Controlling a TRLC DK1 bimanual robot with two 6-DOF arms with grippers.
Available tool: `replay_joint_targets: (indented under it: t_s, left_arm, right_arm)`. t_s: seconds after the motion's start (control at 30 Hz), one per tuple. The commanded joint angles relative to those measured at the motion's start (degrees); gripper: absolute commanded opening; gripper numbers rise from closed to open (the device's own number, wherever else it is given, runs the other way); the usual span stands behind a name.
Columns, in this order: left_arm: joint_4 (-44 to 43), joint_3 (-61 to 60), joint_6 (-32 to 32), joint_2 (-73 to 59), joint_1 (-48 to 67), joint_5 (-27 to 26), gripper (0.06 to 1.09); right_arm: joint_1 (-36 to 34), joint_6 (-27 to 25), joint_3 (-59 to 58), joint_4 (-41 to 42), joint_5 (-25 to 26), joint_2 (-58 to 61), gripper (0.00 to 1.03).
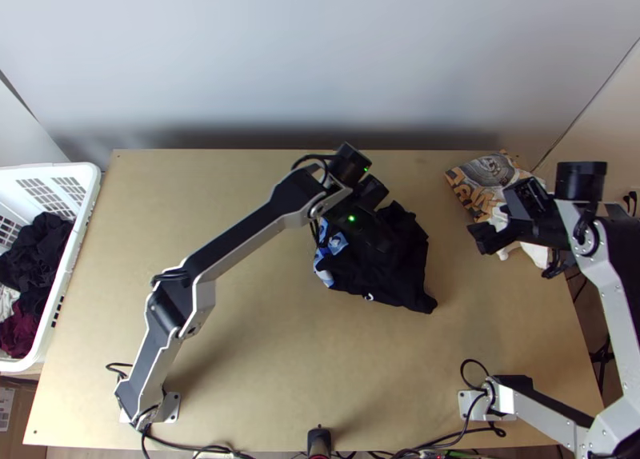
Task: Fold the t-shirt
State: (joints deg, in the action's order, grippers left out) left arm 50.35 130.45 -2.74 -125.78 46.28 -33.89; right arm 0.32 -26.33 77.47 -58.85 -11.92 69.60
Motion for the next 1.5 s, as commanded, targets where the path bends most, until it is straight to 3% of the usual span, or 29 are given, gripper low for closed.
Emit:
replay_joint_targets:
  t_s: [0.0, 0.4, 0.43, 0.53, 0.57, 0.9, 1.07, 1.3, 1.47]
  left_arm:
    - [-1.8, 0.1, -0.4, -5.2, 1.5, 0.0, 0.09]
    - [-9.6, 0.0, -3.5, -11.8, 2.0, 0.1, 0.10]
    - [-10.0, 0.0, -3.8, -12.3, 2.1, 0.1, 0.20]
    - [-10.0, 0.0, -3.5, -12.7, 2.5, 0.1, 0.85]
    - [-9.8, 0.0, -3.4, -12.2, 2.5, 0.1, 1.01]
    - [0.1, -3.5, -0.9, 2.9, -5.9, 0.1, 1.03]
    - [12.0, -6.1, 4.1, 7.7, -14.7, 0.1, 1.03]
    - [12.4, -19.3, 4.5, 19.9, -24.8, 0.1, 1.03]
    - [12.2, -27.3, 4.3, 26.2, -26.2, 0.2, 1.03]
  right_arm:
    - [-1.2, 0.1, -0.3, -1.0, 0.7, -1.4, 0.98]
    - [-0.9, 0.4, -2.3, -1.7, 0.6, -2.9, 0.98]
    - [-0.8, 0.4, -2.5, -1.9, 0.6, -2.9, 0.98]
    - [-0.1, 0.3, -3.1, -1.9, 0.6, -2.8, 0.98]
    - [0.2, 0.2, -3.2, -1.8, 0.6, -2.8, 0.98]
    - [4.5, 0.0, -5.8, -0.5, 0.6, -1.9, 0.98]
    - [11.5, -0.1, -8.0, 2.7, 0.6, 0.4, 0.98]
    - [24.0, -0.7, 0.4, 9.1, 0.7, 14.9, 0.98]
    - [29.0, -0.8, 7.7, 12.1, 0.6, 28.7, 0.98]
